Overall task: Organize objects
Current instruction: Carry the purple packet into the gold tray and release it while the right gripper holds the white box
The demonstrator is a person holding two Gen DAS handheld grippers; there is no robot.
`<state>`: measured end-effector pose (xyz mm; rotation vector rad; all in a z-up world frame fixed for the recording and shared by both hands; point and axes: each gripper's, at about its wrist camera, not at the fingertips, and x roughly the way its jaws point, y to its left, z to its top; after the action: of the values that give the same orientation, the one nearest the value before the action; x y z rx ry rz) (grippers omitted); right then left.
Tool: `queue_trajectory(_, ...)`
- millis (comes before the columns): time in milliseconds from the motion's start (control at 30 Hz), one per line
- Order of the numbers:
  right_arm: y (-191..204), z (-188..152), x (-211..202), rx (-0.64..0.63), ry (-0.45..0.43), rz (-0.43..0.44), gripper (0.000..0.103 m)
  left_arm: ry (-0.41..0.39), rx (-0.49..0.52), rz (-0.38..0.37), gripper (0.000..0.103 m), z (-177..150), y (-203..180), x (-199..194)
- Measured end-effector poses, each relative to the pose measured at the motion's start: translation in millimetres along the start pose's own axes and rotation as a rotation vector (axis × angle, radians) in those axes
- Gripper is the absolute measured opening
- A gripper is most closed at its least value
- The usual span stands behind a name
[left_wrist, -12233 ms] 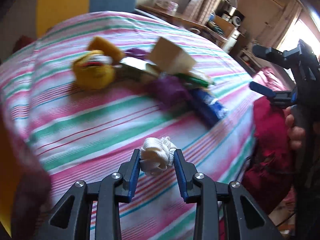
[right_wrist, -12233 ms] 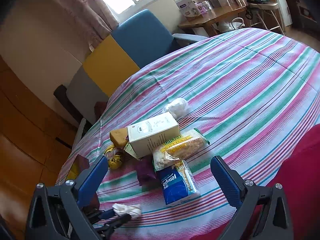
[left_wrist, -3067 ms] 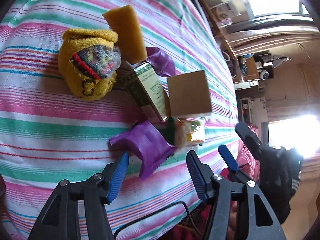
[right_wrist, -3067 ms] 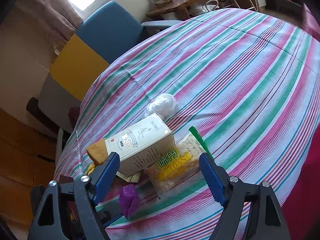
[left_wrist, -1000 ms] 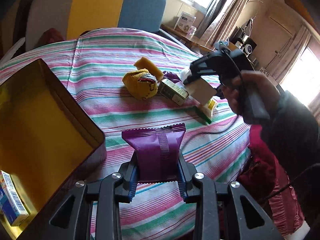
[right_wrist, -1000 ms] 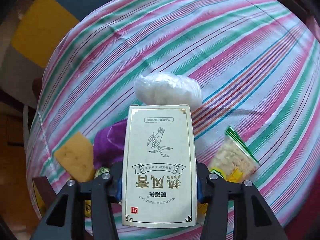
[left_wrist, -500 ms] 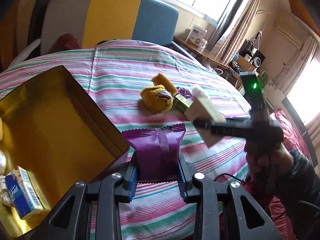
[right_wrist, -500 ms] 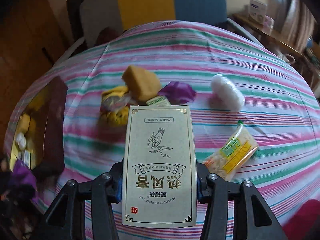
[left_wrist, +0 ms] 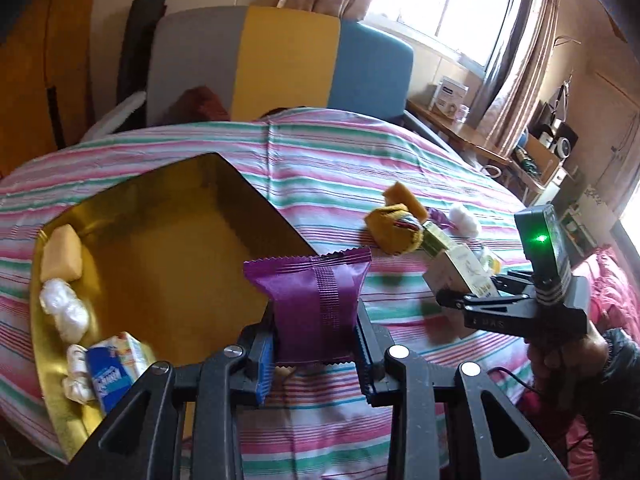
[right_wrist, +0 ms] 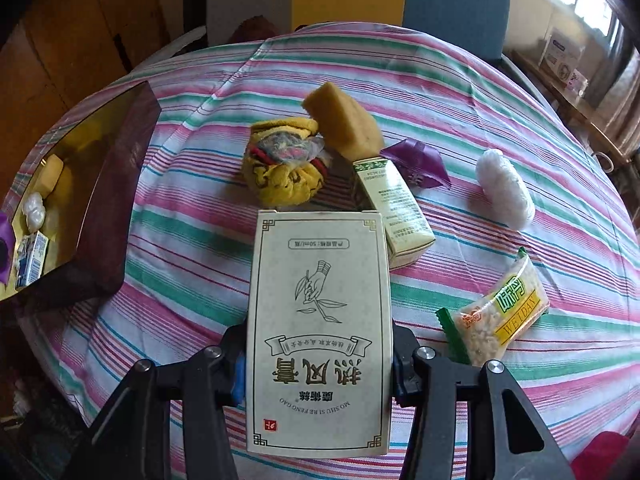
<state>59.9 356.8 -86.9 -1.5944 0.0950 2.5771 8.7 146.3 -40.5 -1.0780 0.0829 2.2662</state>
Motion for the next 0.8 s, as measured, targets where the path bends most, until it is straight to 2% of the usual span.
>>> queue_trajectory(167,11,-4,5,-0.052,0.022,-0.015,0.051,0.001,-0.013,0.026,0.033,1,8,0)
queue_trajectory(600,9,-6,6,-0.043,0.032,-0.016,0.051,0.033,-0.037,0.062,0.033,-2,21,8)
queue_trajectory(700,9,-6,6,-0.044,0.031,-0.017,0.051,0.048,-0.051,0.059,0.033,-3,27,11)
queue_trajectory(800,9,-6,6,-0.047,0.03,-0.019,0.051,0.067,-0.112,0.031,0.033,5,46,13)
